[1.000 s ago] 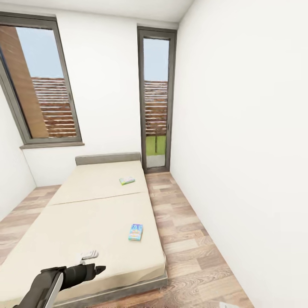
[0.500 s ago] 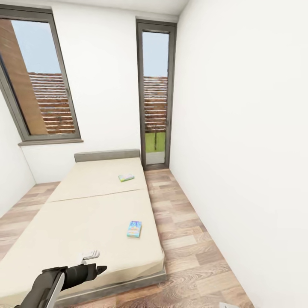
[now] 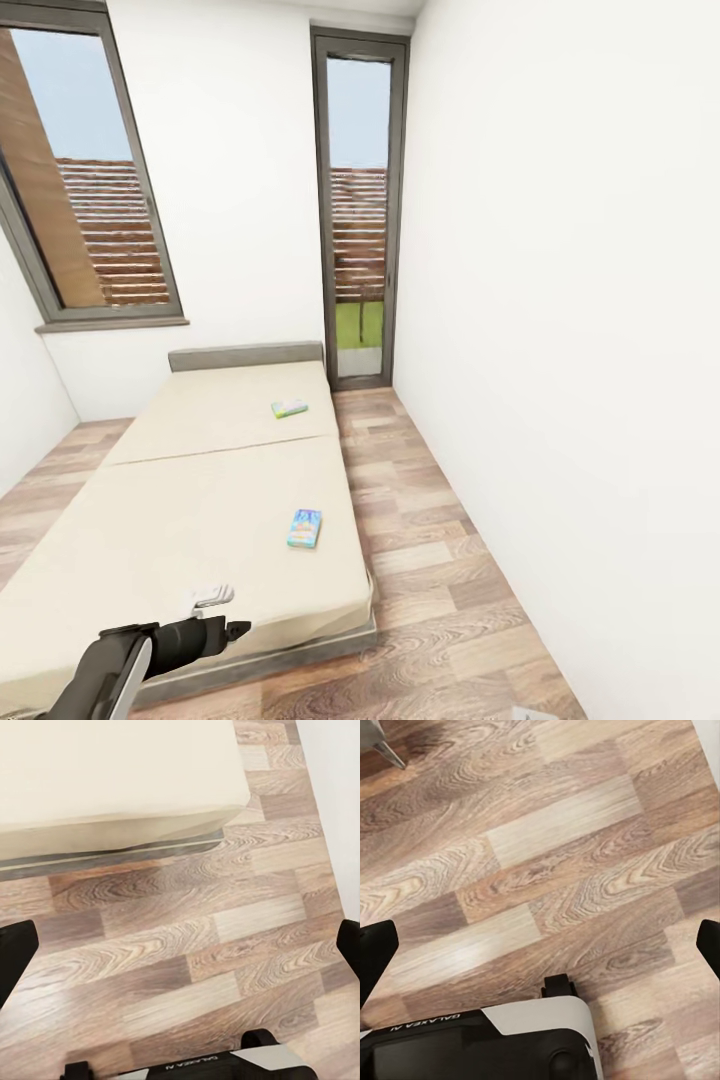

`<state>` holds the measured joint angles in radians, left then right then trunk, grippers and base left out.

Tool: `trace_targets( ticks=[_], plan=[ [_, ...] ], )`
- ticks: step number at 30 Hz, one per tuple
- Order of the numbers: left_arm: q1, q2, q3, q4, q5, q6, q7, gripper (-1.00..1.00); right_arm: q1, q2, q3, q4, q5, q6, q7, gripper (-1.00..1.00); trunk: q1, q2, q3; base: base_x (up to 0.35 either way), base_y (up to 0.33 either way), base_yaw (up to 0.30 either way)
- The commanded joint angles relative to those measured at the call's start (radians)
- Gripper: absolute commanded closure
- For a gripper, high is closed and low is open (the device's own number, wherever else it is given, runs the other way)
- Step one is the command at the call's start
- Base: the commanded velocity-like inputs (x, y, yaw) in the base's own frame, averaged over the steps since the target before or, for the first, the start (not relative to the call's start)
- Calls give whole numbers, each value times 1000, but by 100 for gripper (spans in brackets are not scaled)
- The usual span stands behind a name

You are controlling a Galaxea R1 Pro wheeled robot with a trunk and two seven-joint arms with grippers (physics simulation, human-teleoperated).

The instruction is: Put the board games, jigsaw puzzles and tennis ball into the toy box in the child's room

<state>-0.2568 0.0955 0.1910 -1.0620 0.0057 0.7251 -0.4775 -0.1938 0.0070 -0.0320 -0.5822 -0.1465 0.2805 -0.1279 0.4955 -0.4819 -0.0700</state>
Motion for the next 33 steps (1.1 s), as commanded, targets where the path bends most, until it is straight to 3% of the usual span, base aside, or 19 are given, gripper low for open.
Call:
trace_targets(
  ticks=[1, 21, 33],
  plan=[
    [-1, -1, 2, -1, 0, 7, -4, -100, -1, 1, -2, -2, -9, 4, -5, -100, 1, -2, -4, 0, -7, 0],
    [-1, -3, 2, -1, 0, 7, -4, -100, 1, 2, 0, -2, -4, -17, -6, -100, 1, -2, -31, 0, -4, 6],
    [-1, -3, 2, 0, 0, 7, -3, -100, 1, 2, 0, -2, -4, -29, -6, -100, 1, -2, -32, 0, -164, 102]
  ],
)
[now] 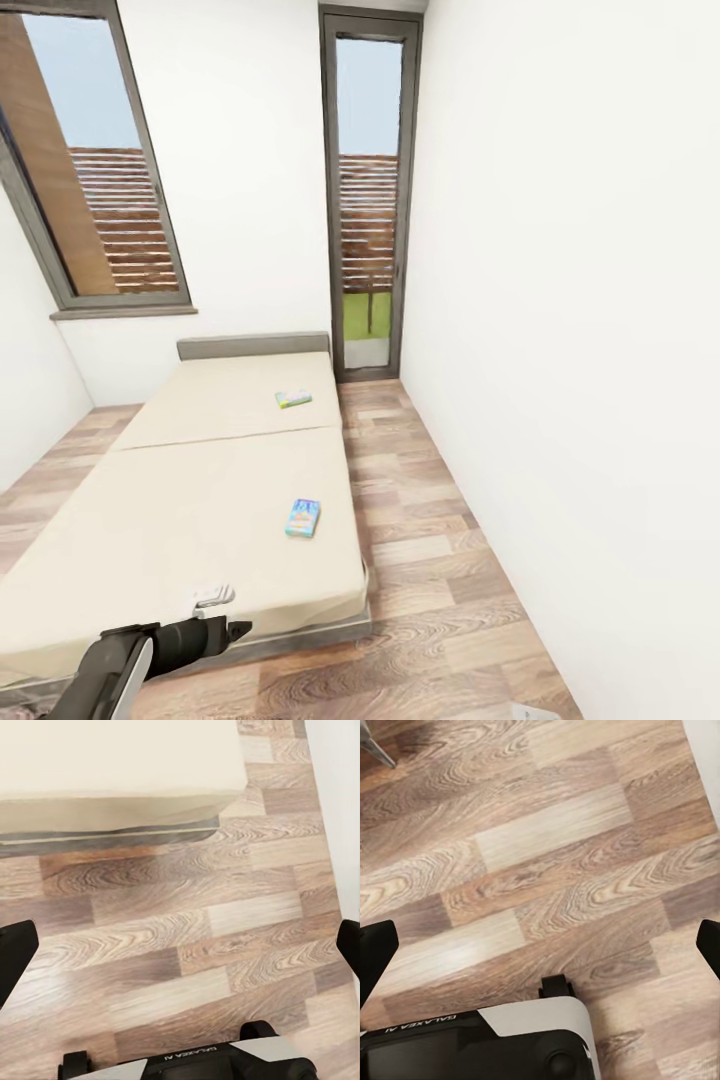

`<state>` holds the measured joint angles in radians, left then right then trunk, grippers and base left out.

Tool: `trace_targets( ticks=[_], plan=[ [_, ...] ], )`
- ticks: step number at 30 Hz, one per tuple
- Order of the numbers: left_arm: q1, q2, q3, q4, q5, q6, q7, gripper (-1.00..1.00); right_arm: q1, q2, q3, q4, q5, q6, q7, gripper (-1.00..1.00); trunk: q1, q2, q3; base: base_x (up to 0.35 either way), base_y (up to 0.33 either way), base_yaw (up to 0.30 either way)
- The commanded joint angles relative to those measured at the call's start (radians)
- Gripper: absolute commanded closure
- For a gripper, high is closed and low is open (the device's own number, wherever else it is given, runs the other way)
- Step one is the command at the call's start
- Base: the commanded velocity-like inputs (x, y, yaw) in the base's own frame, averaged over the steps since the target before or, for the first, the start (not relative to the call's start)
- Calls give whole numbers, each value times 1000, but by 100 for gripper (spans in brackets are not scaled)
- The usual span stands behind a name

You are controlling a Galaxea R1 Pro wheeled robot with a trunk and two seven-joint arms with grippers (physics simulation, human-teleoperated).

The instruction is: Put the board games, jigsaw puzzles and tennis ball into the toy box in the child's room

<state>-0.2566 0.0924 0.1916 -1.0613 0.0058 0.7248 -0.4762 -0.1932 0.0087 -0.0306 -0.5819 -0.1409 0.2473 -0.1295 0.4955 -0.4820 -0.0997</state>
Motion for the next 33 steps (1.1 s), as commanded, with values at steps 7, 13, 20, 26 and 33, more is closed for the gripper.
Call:
trace_targets(
  ticks=[7, 13, 20, 26, 33],
  plan=[
    [-1, -8, 2, 0, 0, 7, -4, -100, 0, 1, -2, -3, -2, 4, -4, -100, 1, -2, -2, 0, -135, 277],
    [-1, -11, 2, -1, 0, 7, -4, -100, 0, 1, -2, -3, 8, 4, -4, -100, 1, -2, -2, 0, -119, 290],
    [-1, -17, 1, -2, 0, 7, -4, -100, 0, 1, -2, -3, 10, 4, -4, -100, 1, -2, -2, -16, -23, 277],
    [-1, -37, 2, -12, 0, 7, -1, -100, 0, 0, -4, -3, 10, 0, -4, -100, -3, 5, 1, -90, -24, 77],
    [-1, -51, 0, -37, -8, 7, 2, -100, 0, -1, -6, -3, 9, -2, -4, -100, -30, 54, 23, -14, -4, 12]
  ],
)
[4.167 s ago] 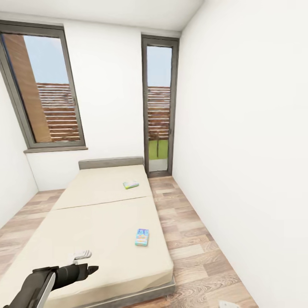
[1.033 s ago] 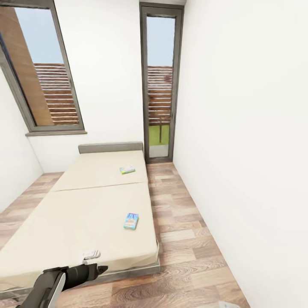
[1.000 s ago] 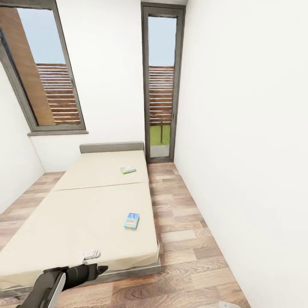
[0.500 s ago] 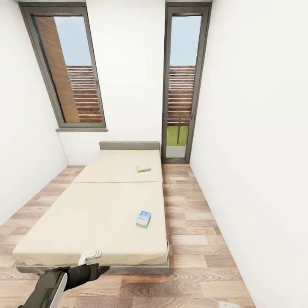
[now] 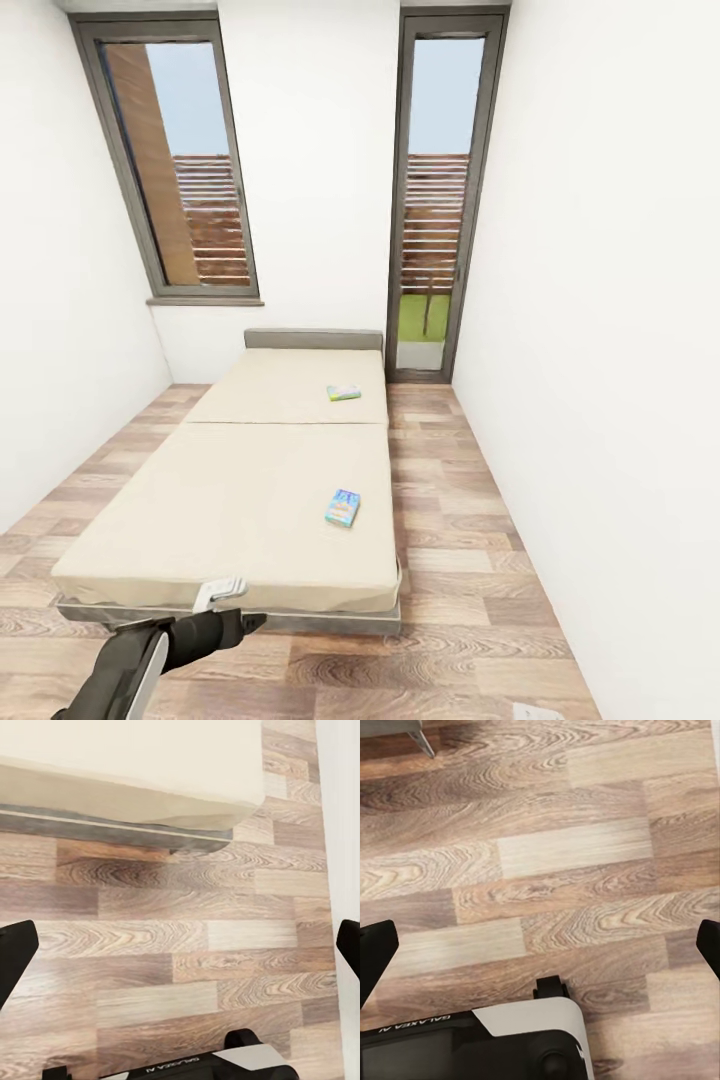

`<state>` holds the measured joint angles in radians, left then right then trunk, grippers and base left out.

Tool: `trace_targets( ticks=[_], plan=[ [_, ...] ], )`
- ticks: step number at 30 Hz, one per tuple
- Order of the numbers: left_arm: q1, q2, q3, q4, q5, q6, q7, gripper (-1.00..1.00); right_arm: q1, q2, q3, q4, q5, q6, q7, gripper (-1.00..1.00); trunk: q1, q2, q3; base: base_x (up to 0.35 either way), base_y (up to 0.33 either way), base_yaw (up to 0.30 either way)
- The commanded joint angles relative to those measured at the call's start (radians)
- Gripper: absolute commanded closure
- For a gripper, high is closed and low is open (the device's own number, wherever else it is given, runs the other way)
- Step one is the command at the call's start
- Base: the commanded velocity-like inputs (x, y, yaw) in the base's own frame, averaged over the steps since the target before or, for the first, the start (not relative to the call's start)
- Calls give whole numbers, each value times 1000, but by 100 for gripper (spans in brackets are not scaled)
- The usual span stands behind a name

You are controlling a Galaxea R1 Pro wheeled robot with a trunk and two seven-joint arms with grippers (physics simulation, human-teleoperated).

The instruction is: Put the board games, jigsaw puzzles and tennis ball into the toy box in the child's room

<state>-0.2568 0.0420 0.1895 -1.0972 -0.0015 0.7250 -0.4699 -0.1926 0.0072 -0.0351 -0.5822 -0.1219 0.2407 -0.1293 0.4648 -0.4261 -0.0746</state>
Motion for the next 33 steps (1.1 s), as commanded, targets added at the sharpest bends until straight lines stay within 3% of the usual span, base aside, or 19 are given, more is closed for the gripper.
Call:
trace_targets(
  ticks=[1, 4, 17, 33],
  plan=[
    [-1, -1, 1, -2, -2, 7, -4, -100, 0, 1, -1, -2, -11, 4, -4, -100, -3, 5, 1, -3, -1, 3],
    [-1, -2, 0, -2, -4, 7, -2, -100, 0, 1, -1, 10, -11, 3, -4, -100, -15, 26, 10, -2, -1, 2],
    [-1, -2, -2, -3, -3, 8, 12, -100, -1, 2, -2, 82, -12, -60, -4, -100, -15, 26, 10, 0, 0, 0],
    [-1, -2, -1, -4, 1, 2, 15, -100, -1, 2, -5, 95, -13, -72, -3, -100, -15, 26, 10, 0, 0, 0]
  ],
)
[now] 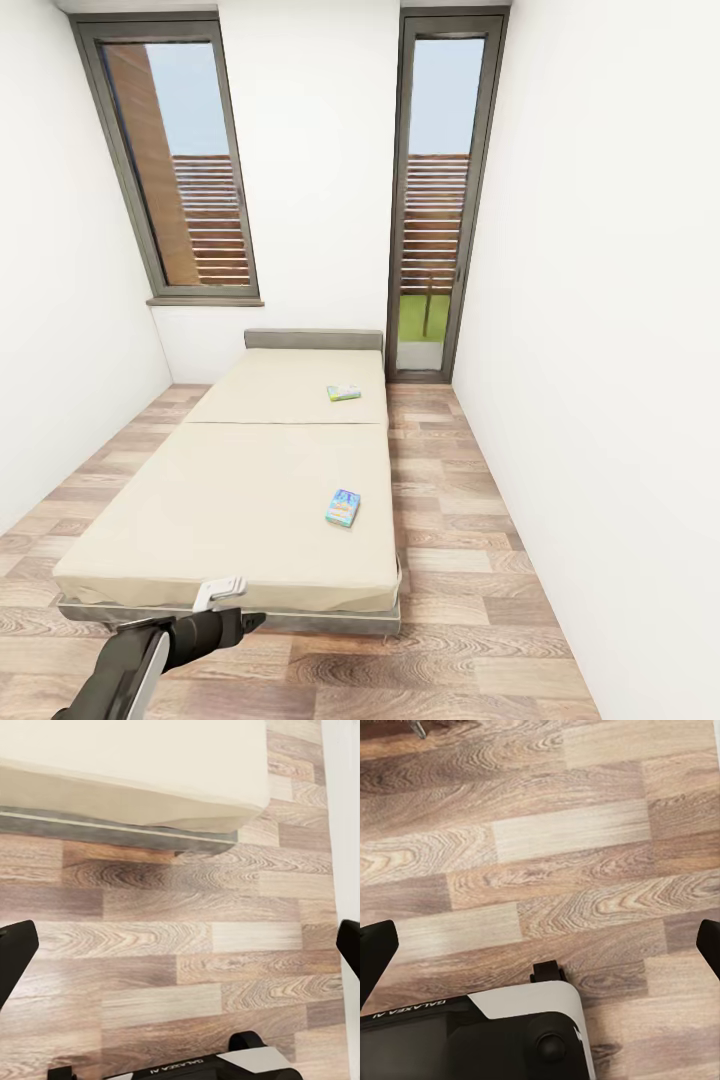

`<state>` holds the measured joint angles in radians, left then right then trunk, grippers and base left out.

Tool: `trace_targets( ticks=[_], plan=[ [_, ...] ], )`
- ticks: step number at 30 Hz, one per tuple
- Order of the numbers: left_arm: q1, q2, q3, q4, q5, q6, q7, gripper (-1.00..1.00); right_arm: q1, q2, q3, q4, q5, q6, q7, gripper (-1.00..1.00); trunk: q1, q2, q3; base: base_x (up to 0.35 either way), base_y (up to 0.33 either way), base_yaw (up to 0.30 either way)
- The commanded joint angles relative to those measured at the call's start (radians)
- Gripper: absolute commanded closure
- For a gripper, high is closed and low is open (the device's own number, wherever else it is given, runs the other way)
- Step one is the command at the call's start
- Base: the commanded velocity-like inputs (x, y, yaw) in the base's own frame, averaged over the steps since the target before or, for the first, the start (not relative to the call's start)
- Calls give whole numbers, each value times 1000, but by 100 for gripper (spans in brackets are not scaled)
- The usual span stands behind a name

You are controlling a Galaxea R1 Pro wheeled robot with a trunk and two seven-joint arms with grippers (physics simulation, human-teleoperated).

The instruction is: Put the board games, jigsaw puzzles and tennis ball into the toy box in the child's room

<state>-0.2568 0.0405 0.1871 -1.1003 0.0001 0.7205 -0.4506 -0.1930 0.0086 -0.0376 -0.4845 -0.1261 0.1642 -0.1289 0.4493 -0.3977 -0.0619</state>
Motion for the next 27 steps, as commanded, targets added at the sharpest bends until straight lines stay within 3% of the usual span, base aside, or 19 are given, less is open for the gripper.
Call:
trace_targets(
  ticks=[1, 7, 15, 27],
  plan=[
    [-1, 0, 2, -1, 0, 6, -5, -100, 0, 1, -2, -4, -9, 5, -3, -100, 1, -2, -2, 0, 0, 0],
    [-1, -1, -7, -1, -4, 1, -2, -100, 0, 1, -1, -7, -10, 5, -4, -100, 1, -2, -2, 53, -26, 0],
    [-1, -1, -23, -1, -4, 1, -1, -100, 0, 10, -1, -8, -8, 7, -4, -100, 1, -2, -2, 211, -135, 0],
    [-1, -1, -26, 0, -4, 0, -1, -100, 0, 22, 1, -8, -6, 8, -5, -100, 1, -2, -2, 202, 0, 0]
  ],
)
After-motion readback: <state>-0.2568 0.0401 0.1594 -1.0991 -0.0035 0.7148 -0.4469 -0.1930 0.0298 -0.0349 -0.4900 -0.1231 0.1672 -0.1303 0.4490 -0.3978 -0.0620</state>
